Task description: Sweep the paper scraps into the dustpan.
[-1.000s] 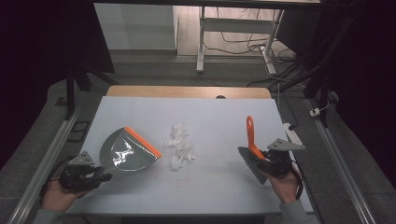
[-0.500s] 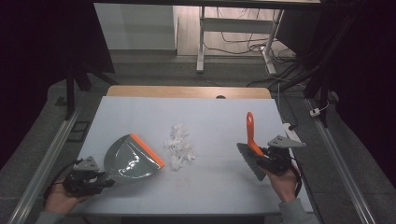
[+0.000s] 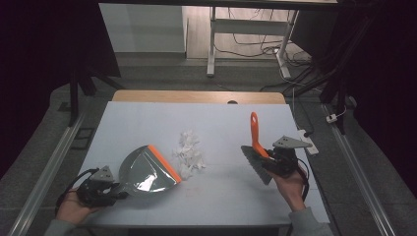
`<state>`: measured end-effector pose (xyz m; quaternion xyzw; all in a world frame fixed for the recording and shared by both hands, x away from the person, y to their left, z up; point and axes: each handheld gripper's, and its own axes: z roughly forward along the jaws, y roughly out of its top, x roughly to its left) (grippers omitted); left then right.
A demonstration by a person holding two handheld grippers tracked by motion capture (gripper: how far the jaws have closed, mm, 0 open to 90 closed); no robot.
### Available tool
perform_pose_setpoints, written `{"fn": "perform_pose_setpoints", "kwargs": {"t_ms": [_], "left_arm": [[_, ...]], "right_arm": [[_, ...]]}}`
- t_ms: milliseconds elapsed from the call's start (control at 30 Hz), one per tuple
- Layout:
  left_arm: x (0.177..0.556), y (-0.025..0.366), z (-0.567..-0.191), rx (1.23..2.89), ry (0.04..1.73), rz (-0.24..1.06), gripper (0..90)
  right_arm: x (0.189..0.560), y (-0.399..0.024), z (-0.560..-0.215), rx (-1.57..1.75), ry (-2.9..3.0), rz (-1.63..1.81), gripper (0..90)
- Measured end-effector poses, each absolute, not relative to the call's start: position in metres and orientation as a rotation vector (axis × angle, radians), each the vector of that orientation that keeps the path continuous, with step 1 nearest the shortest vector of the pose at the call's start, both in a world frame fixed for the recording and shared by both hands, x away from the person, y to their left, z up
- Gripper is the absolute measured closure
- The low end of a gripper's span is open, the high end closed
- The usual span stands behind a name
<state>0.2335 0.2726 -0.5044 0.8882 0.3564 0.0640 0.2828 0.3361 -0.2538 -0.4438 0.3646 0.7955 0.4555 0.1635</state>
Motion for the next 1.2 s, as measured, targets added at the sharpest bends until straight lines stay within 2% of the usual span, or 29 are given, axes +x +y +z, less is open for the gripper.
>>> {"fn": "perform_pose_setpoints", "kwargs": {"t_ms": [500, 1200], "left_arm": [[0.241, 0.274, -0.514, 2.377, 0.903, 0.106, 61.7], [0.239, 0.267, -0.513, 2.386, 0.89, 0.103, 61.7]], "right_arm": [[0.377, -0.196, -0.442, 1.075, 2.313, 1.277, 69.9], [0.423, -0.157, -0.452, 1.118, 2.367, 1.237, 70.0]]}}
